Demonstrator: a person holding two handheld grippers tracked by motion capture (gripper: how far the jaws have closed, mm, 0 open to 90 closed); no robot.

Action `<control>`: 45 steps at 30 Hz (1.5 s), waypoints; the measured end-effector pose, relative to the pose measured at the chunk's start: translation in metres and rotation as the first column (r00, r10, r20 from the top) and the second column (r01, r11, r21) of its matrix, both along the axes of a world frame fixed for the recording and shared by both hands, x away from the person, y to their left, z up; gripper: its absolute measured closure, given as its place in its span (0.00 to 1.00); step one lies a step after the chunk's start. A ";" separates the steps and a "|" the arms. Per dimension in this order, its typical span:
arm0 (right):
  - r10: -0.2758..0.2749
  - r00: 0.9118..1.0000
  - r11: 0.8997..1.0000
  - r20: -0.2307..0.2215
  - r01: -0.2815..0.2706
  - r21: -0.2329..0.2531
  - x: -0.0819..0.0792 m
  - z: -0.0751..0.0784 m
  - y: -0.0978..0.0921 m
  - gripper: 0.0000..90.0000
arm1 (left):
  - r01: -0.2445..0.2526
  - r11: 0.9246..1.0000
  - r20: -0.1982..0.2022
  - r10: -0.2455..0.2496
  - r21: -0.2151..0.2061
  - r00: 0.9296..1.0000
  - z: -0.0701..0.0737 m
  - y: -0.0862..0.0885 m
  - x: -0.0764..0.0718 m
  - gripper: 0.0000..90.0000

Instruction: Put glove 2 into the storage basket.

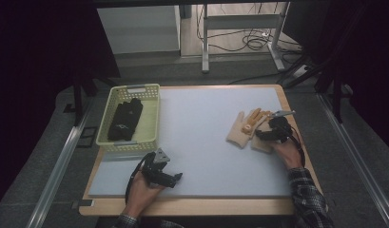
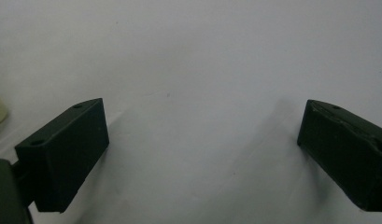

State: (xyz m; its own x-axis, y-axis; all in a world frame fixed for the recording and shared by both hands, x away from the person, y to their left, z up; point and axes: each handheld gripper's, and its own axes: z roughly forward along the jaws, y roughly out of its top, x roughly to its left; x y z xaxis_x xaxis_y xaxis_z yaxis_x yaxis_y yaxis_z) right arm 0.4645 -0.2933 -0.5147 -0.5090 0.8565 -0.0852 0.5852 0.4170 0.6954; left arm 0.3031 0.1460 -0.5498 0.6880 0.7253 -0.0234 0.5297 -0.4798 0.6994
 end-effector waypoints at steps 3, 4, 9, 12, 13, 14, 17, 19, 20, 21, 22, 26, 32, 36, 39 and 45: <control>-0.012 1.000 1.000 -0.011 0.012 0.027 0.002 -0.004 -0.003 0.38 | 0.000 1.000 0.001 0.000 0.001 1.000 0.000 0.000 0.000 0.02; -0.015 1.000 0.999 -0.013 0.015 0.028 0.002 -0.004 -0.004 0.44 | 0.000 1.000 0.001 0.000 0.001 1.000 0.000 0.000 0.000 0.03; -0.031 0.999 0.999 -0.021 0.031 0.017 -0.002 0.000 -0.005 0.63 | 0.000 1.000 0.000 0.000 0.000 1.000 0.000 0.000 0.000 0.03; -0.049 0.998 0.998 -0.025 0.050 0.029 -0.004 0.002 -0.006 0.66 | 0.001 1.000 0.000 -0.001 0.001 1.000 0.000 0.000 0.000 0.03; -0.053 0.998 0.998 -0.023 0.054 0.035 -0.005 0.002 -0.007 0.66 | 0.000 1.000 -0.001 0.000 0.000 1.000 0.000 0.000 0.000 0.02; -0.057 0.998 0.998 -0.017 0.058 0.037 -0.007 0.003 -0.008 0.66 | -0.003 1.000 0.000 0.003 -0.004 1.000 0.000 0.000 0.000 0.02; -0.078 0.997 0.996 -0.002 0.078 0.038 -0.013 0.006 -0.014 0.67 | -0.002 1.000 0.000 0.002 -0.003 1.000 0.000 0.000 0.000 0.02; -0.086 0.996 0.995 -0.002 0.086 0.047 -0.018 0.010 -0.020 0.67 | -0.003 1.000 0.000 0.003 -0.003 1.000 0.000 0.000 0.000 0.02; -0.087 0.996 0.995 0.001 0.087 0.050 -0.020 0.012 -0.022 0.67 | -0.003 1.000 0.000 0.003 -0.003 1.000 0.000 0.000 0.000 0.02; -0.091 0.996 0.994 0.003 0.091 0.058 -0.023 0.014 -0.025 0.67 | -0.003 1.000 0.000 0.003 -0.003 1.000 0.000 0.000 0.000 0.02; -0.092 0.996 0.993 0.007 0.091 0.069 -0.027 0.017 -0.028 0.67 | -0.003 1.000 0.000 0.003 -0.003 1.000 0.000 0.000 0.000 0.02; -0.097 0.995 0.992 0.024 0.094 0.087 -0.039 0.026 -0.036 0.66 | -0.003 1.000 -0.001 0.003 -0.003 1.000 0.000 0.000 0.000 0.02; -0.070 0.996 0.991 0.048 0.064 0.121 -0.059 0.044 -0.034 0.66 | -0.004 1.000 -0.002 0.004 -0.003 1.000 0.000 0.000 0.000 0.02; -0.031 0.997 0.992 0.065 0.023 0.122 -0.070 0.053 -0.021 0.66 | -0.004 1.000 -0.003 0.004 -0.003 1.000 0.000 0.000 0.000 0.02; 0.004 0.997 0.992 0.072 -0.013 0.125 -0.073 0.056 -0.007 0.66 | -0.004 1.000 -0.003 0.004 -0.004 1.000 0.000 0.000 0.000 0.02; 0.075 0.995 0.985 0.073 -0.085 0.148 -0.077 0.058 0.027 0.66 | -0.004 1.000 -0.003 0.004 -0.004 1.000 0.000 0.000 0.000 0.02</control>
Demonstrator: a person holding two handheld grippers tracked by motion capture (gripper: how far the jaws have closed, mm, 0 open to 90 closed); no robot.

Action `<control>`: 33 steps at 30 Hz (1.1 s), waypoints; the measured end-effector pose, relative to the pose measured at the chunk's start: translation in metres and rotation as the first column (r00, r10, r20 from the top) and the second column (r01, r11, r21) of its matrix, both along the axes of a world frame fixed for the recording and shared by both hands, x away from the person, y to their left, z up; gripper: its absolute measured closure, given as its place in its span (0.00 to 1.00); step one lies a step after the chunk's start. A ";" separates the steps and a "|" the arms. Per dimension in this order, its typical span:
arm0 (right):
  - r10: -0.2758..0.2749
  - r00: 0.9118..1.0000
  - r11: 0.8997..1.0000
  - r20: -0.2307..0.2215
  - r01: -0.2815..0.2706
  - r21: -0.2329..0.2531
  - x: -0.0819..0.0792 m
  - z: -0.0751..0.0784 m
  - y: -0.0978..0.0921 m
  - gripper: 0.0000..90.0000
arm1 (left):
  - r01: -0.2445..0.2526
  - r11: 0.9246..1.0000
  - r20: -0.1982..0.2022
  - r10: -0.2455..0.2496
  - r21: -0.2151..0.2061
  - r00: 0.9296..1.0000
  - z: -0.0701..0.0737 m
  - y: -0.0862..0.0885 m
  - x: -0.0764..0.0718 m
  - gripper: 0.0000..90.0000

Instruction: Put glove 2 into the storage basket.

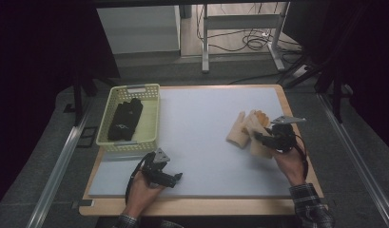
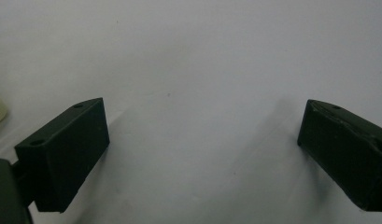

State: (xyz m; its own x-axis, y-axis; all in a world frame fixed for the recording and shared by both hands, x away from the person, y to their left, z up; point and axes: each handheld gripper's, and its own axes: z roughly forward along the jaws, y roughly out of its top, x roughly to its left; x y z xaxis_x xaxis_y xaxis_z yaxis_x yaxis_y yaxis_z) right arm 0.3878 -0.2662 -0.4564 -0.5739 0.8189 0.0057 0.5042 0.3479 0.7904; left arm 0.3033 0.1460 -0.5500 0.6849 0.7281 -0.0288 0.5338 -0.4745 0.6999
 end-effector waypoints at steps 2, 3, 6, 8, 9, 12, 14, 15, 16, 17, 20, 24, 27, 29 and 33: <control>0.013 1.000 1.000 -0.001 -0.013 0.005 0.000 0.000 0.007 0.66 | 0.000 1.000 0.000 0.000 0.000 1.000 0.000 0.000 0.000 0.02; 0.045 0.999 0.999 -0.003 -0.045 0.012 -0.001 0.000 0.021 0.66 | 0.000 1.000 0.001 0.000 0.001 1.000 0.000 0.000 0.000 0.02; 0.082 0.997 0.997 -0.003 -0.082 0.016 -0.002 -0.002 0.040 0.66 | 0.000 1.000 0.001 0.000 0.001 1.000 0.000 0.000 0.000 0.02; 0.107 0.994 0.994 -0.005 -0.107 0.021 -0.003 -0.003 0.054 0.66 | 0.000 1.000 0.001 0.000 0.000 1.000 0.000 0.000 0.000 0.02; 0.123 0.992 0.992 -0.007 -0.123 0.021 -0.004 -0.004 0.062 0.66 | 0.000 1.000 0.001 0.000 0.000 1.000 0.000 0.000 0.000 0.02; 0.156 0.988 0.987 -0.013 -0.156 0.026 -0.004 -0.008 0.081 0.66 | 0.000 1.000 0.001 0.000 0.000 1.000 0.000 0.000 0.000 0.02; 0.172 0.985 0.985 -0.017 -0.172 0.029 -0.005 -0.011 0.092 0.66 | 0.001 1.000 0.001 -0.001 0.001 1.000 0.000 0.000 0.000 0.02; 0.183 0.983 0.983 -0.017 -0.182 0.029 -0.005 -0.013 0.098 0.66 | 0.001 1.000 0.001 -0.001 0.001 1.000 0.000 0.000 0.000 0.02; 0.191 0.981 0.981 -0.023 -0.190 0.032 -0.006 -0.015 0.104 0.66 | 0.001 1.000 0.001 -0.001 0.001 1.000 0.000 0.000 0.000 0.02; 0.200 0.979 0.979 -0.026 -0.199 0.033 -0.006 -0.017 0.109 0.66 | 0.001 1.000 0.001 -0.001 0.001 1.000 0.000 0.000 0.000 0.02; 0.219 0.975 0.976 -0.038 -0.218 0.027 -0.007 -0.025 0.125 0.66 | 0.000 1.000 0.000 0.000 0.000 1.000 0.000 0.000 0.000 0.02; 0.229 0.972 0.973 -0.045 -0.229 0.004 -0.007 -0.038 0.140 0.66 | 0.000 1.000 -0.001 0.000 -0.001 1.000 0.000 0.000 0.000 0.02; 0.224 0.973 0.974 -0.060 -0.225 -0.011 -0.006 -0.051 0.146 0.64 | 0.000 1.000 -0.001 0.000 -0.002 1.000 0.000 0.000 0.000 0.02; 0.210 0.975 0.977 -0.067 -0.213 -0.031 -0.006 -0.060 0.147 0.59 | -0.001 1.000 -0.002 0.000 -0.002 1.000 0.000 0.000 0.000 0.02; 0.245 0.966 0.969 -0.084 -0.248 -0.019 -0.005 -0.068 0.146 0.35 | -0.001 1.000 -0.002 0.001 -0.002 1.000 0.000 0.000 0.000 0.02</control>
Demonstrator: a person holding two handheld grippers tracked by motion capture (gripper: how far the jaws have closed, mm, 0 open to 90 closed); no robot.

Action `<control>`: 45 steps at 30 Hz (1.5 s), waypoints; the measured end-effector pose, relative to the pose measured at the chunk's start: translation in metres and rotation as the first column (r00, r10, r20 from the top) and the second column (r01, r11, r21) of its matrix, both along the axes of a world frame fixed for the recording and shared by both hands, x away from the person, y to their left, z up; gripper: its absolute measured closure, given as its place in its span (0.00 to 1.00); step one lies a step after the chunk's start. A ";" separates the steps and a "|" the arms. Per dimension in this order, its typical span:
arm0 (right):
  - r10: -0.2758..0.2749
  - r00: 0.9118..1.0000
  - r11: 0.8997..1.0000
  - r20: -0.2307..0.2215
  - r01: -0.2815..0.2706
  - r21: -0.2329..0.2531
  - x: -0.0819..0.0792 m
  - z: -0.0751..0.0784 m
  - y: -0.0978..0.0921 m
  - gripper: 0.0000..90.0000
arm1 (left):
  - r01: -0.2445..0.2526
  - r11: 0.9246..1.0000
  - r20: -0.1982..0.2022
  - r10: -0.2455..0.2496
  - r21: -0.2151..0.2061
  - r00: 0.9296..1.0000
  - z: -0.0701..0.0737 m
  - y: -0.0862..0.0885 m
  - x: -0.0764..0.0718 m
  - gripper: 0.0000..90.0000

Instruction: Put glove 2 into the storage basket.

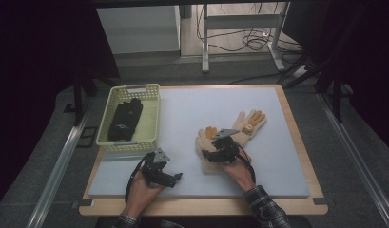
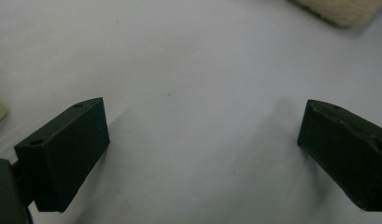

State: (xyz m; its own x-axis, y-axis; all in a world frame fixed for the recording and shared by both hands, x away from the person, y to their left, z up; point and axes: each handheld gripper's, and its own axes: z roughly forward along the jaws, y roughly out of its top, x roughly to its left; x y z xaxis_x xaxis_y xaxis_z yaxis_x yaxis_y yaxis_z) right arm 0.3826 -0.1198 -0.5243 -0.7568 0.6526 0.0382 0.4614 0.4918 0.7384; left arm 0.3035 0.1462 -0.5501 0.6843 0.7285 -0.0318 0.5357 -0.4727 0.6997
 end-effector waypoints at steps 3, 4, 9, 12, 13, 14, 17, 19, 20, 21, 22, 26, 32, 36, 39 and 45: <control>0.000 1.000 1.000 0.007 0.000 0.007 -0.001 0.004 -0.004 0.31 | 0.000 1.000 0.000 0.000 0.000 1.000 0.000 0.000 0.000 0.02; 0.000 1.000 1.000 0.011 0.000 0.015 -0.002 0.008 -0.009 0.30 | 0.000 1.000 0.000 0.000 0.000 1.000 0.000 0.000 0.000 0.02; -0.008 1.000 1.000 0.021 0.007 0.024 -0.006 0.020 -0.033 0.35 | 0.000 1.000 0.000 0.000 0.000 1.000 0.000 0.000 0.000 0.02; 0.001 1.000 1.000 0.016 -0.001 -0.011 -0.016 0.017 -0.054 0.60 | 0.000 1.000 0.000 0.000 0.001 1.000 0.000 0.000 0.000 0.02; 0.001 1.000 1.000 0.016 -0.001 -0.011 -0.016 0.017 -0.054 0.60 | 0.000 1.000 0.000 0.000 0.000 1.000 0.000 0.000 0.000 0.02; 0.014 1.000 1.000 0.005 -0.014 -0.015 -0.020 0.014 -0.061 0.75 | 0.000 1.000 0.000 0.000 0.001 1.000 0.000 0.000 0.000 0.02; 0.027 1.000 1.000 -0.004 -0.027 -0.012 -0.027 0.010 -0.066 0.84 | 0.001 1.000 -0.001 -0.001 0.001 1.000 0.000 0.000 0.000 0.02; 0.044 0.999 0.999 -0.010 -0.044 -0.001 -0.033 0.007 -0.068 0.89 | 0.000 1.000 0.000 0.000 0.000 1.000 0.000 0.000 0.000 0.02; 0.050 0.999 0.999 -0.015 -0.050 0.004 -0.035 0.006 -0.068 0.91 | 0.001 1.000 0.000 -0.001 0.001 1.000 0.000 0.000 0.000 0.02; 0.064 0.998 0.998 -0.021 -0.064 0.007 -0.039 0.004 -0.066 0.93 | 0.000 1.000 0.000 0.000 0.000 1.000 0.000 0.000 0.000 0.02; 0.064 0.998 0.998 -0.021 -0.064 0.007 -0.039 0.004 -0.066 0.93 | 0.000 1.000 0.000 0.000 0.000 1.000 0.000 0.000 0.000 0.02; 0.093 0.995 0.996 -0.035 -0.093 0.003 -0.044 -0.002 -0.055 0.94 | 0.001 1.000 0.000 -0.001 0.001 1.000 0.000 0.000 0.000 0.02; 0.123 0.991 0.992 -0.045 -0.122 0.013 -0.045 -0.004 -0.041 0.93 | 0.000 1.000 -0.001 0.000 0.000 1.000 0.000 0.000 0.000 0.02; 0.125 0.992 0.992 -0.028 -0.125 0.000 -0.044 -0.004 -0.037 0.84 | 0.000 1.000 0.000 0.000 0.000 1.000 0.000 0.000 0.000 0.03; 0.098 0.995 0.995 -0.015 -0.098 -0.002 -0.042 -0.002 -0.043 0.79 | 0.000 1.000 0.000 0.000 0.000 1.000 0.000 0.000 0.000 0.03; -0.006 1.000 1.000 -0.008 0.006 0.017 -0.033 0.001 -0.073 0.71 | 0.000 1.000 0.000 0.000 0.000 1.000 0.000 0.000 0.000 0.03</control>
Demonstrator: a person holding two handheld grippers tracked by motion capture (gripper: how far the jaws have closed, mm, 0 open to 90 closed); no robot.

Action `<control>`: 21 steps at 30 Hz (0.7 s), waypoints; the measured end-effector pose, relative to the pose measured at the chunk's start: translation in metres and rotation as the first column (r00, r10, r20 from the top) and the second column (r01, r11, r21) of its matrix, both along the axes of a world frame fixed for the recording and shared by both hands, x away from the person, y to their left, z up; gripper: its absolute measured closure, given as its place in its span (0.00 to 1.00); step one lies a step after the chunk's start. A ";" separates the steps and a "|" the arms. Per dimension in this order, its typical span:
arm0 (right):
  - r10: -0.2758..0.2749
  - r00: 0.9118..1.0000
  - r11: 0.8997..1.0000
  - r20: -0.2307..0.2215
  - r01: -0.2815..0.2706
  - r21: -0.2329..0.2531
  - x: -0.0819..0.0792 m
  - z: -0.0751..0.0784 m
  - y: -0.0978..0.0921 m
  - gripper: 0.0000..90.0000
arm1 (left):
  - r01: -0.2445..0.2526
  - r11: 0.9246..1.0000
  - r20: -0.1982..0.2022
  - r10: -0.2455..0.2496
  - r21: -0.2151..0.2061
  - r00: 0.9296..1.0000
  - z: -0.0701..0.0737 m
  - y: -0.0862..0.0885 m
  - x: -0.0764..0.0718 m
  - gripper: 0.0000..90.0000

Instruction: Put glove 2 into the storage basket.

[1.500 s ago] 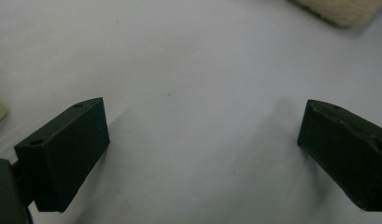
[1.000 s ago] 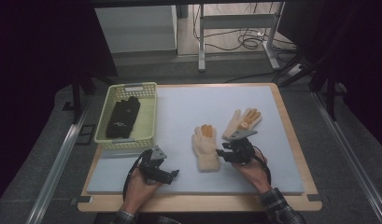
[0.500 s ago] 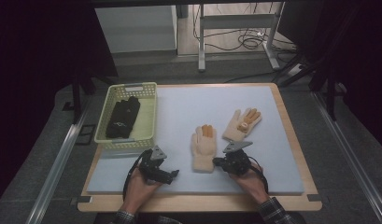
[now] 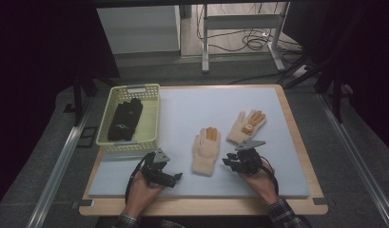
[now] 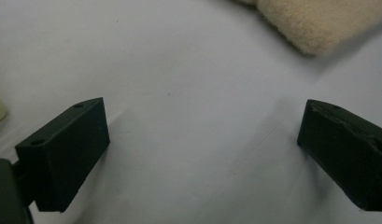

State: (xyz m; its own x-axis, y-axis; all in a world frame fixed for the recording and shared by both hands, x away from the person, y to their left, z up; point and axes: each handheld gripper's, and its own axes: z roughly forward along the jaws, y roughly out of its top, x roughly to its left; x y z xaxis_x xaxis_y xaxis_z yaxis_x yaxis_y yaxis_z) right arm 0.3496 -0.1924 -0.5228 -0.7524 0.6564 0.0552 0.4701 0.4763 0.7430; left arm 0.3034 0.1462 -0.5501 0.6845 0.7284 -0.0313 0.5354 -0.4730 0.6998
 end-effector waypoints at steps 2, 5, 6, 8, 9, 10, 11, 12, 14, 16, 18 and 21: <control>-0.041 0.999 0.999 0.003 0.041 0.003 0.005 0.002 -0.010 0.68 | 0.000 1.000 0.000 0.000 0.000 1.000 0.000 0.000 0.000 0.03; -0.080 0.997 0.997 0.014 0.080 0.000 0.012 0.005 -0.020 0.64 | 0.000 1.000 0.000 0.000 0.000 1.000 0.000 0.000 0.000 0.03; -0.090 0.996 0.996 0.021 0.090 -0.001 0.015 0.006 -0.023 0.64 | 0.000 1.000 0.000 0.000 0.000 1.000 0.000 0.000 0.000 0.03; -0.114 0.993 0.993 0.028 0.114 0.003 0.019 0.009 -0.029 0.62 | 0.000 1.000 0.000 0.000 0.000 1.000 0.000 0.000 0.000 0.03; -0.121 0.992 0.993 0.032 0.121 0.005 0.021 0.011 -0.031 0.61 | 0.000 1.000 0.000 0.000 0.000 1.000 0.000 0.000 0.000 0.03; -0.130 0.991 0.992 0.038 0.130 0.000 0.023 0.012 -0.034 0.61 | 0.000 1.000 0.000 0.000 0.000 1.000 0.000 0.000 0.000 0.03; -0.138 0.990 0.990 0.043 0.138 0.000 0.026 0.014 -0.036 0.61 | 0.000 1.000 0.000 0.000 0.000 1.000 0.000 0.000 0.000 0.03; -0.143 0.989 0.990 0.044 0.143 -0.002 0.027 0.015 -0.038 0.60 | 0.000 1.000 0.000 0.000 0.000 1.000 0.000 0.000 0.000 0.03; -0.165 0.985 0.986 0.051 0.166 -0.009 0.034 0.018 -0.043 0.60 | 0.000 1.000 -0.001 0.000 0.000 1.000 0.000 0.000 0.000 0.02; -0.183 0.982 0.983 0.052 0.183 -0.009 0.039 0.020 -0.047 0.59 | 0.000 1.000 -0.001 0.000 0.000 1.000 0.000 0.000 0.000 0.03; -0.196 0.979 0.980 0.060 0.197 -0.014 0.046 0.022 -0.050 0.59 | 0.000 1.000 -0.001 0.000 0.000 1.000 0.000 0.000 0.000 0.03; -0.222 0.973 0.974 0.069 0.224 -0.018 0.057 0.023 -0.053 0.57 | 0.000 1.000 -0.001 0.000 0.000 1.000 0.000 0.000 0.000 0.03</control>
